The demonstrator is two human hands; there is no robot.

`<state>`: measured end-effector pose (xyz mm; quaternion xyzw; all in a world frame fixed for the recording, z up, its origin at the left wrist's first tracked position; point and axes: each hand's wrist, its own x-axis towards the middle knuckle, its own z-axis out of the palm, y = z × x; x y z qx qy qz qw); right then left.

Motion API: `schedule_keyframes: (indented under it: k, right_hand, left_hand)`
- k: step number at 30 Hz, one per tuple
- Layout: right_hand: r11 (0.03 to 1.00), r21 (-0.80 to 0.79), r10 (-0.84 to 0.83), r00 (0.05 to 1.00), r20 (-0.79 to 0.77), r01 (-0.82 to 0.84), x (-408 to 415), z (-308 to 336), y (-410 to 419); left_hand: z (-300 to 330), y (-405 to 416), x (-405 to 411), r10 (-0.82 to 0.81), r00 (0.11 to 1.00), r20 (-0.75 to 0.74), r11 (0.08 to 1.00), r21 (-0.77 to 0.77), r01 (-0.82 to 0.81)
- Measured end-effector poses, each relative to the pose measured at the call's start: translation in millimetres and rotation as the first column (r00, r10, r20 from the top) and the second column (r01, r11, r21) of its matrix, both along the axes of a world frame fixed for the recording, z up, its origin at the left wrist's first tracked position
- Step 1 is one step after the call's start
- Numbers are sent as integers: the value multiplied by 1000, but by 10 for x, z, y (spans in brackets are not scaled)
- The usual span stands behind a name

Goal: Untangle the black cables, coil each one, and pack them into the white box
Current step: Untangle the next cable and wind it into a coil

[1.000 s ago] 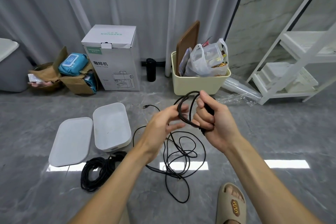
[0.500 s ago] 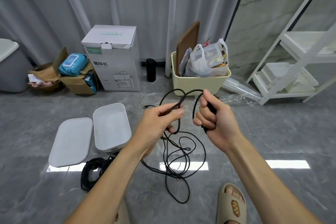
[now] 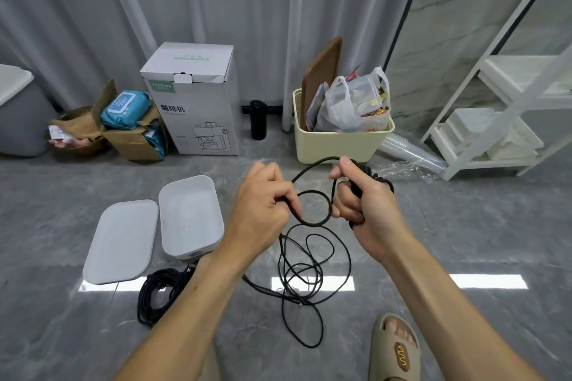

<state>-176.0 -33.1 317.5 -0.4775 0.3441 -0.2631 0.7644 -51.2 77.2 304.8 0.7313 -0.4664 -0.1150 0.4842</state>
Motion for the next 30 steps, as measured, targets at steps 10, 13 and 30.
schedule_keyframes:
  k: [10, 13, 30]
  right_hand:
    - [984, -139, -111, 994, -18, 108, 28, 31, 66]
    - [973, -202, -117, 993, -30, 109, 41, 23, 104]
    - [956, -138, -283, 941, -187, 260, 26, -116, -38]
  left_hand:
    - [44, -29, -2, -15, 826, -564, 961, 219, 167]
    - [111, -33, -54, 6, 539, -842, 979, 114, 168]
    - [-22, -17, -23, -169, 892, -419, 967, 105, 232]
